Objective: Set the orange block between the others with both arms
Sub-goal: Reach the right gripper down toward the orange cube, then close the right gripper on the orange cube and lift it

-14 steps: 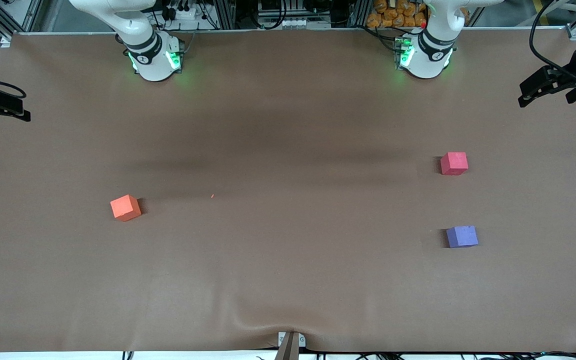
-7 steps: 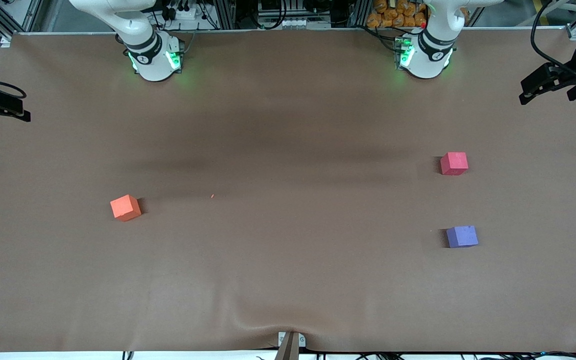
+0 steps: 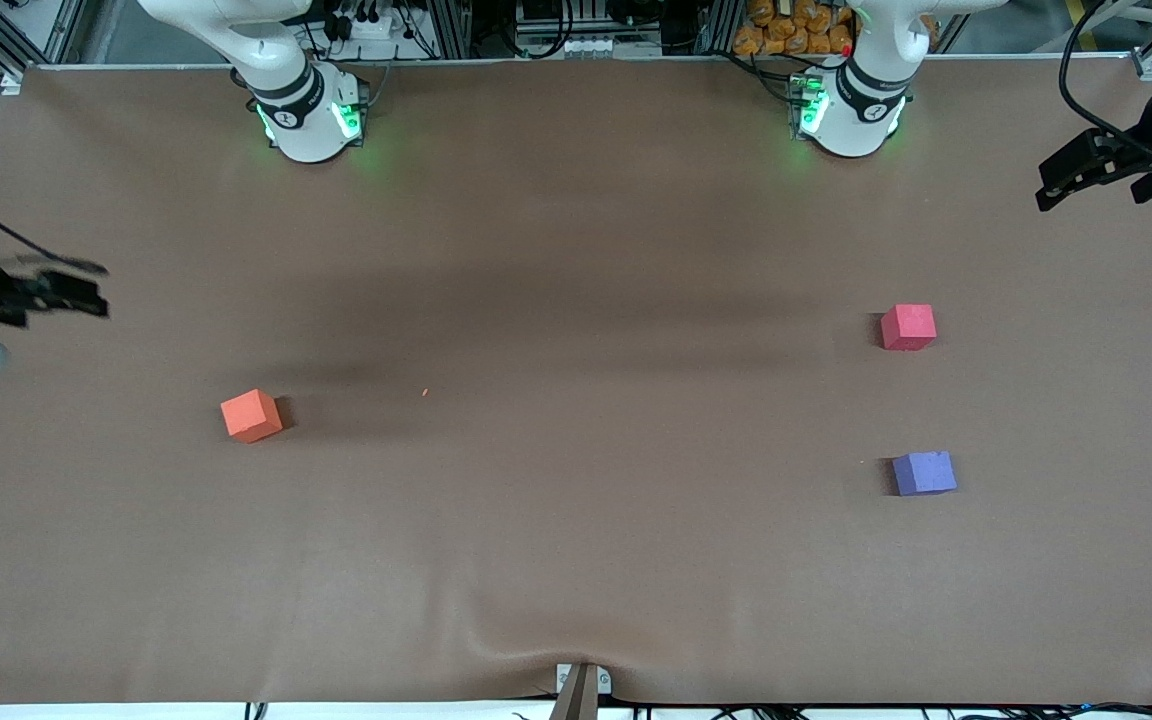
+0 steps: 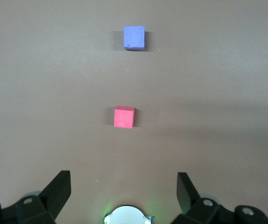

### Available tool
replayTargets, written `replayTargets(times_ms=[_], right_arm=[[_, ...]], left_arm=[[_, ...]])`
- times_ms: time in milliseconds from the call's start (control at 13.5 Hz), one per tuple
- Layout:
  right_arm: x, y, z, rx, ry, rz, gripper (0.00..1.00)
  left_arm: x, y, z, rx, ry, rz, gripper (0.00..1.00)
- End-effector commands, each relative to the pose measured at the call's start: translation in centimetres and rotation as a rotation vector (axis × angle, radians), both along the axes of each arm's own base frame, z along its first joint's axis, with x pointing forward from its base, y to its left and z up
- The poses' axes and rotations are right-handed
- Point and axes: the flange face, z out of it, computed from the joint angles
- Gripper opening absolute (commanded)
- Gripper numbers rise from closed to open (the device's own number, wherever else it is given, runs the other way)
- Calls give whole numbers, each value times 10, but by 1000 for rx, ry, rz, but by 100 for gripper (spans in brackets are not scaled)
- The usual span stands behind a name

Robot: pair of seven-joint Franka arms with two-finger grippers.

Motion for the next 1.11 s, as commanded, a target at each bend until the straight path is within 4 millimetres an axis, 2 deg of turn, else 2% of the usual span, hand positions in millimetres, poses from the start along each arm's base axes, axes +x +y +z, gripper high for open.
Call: replayTargets(times_ms=[0, 148, 369, 517, 665, 1034], right_arm=[[29, 9, -72, -4, 42, 7, 100], [44, 14, -117, -3, 53, 13, 100], [52, 39, -179, -2, 115, 109, 100], [55, 40, -214, 10, 137, 181, 100], [56, 41, -238, 26, 153, 204, 100], [42, 48, -283, 27, 180, 214, 100]], left_arm=[[2, 2, 1, 9, -3, -14, 100], [2, 2, 1, 9, -4, -16, 100], [2, 1, 2, 7, -4, -16, 100], [2, 2, 1, 8, -3, -14, 100], [2, 3, 1, 8, -1, -13, 100], [1, 5, 1, 7, -3, -10, 100]])
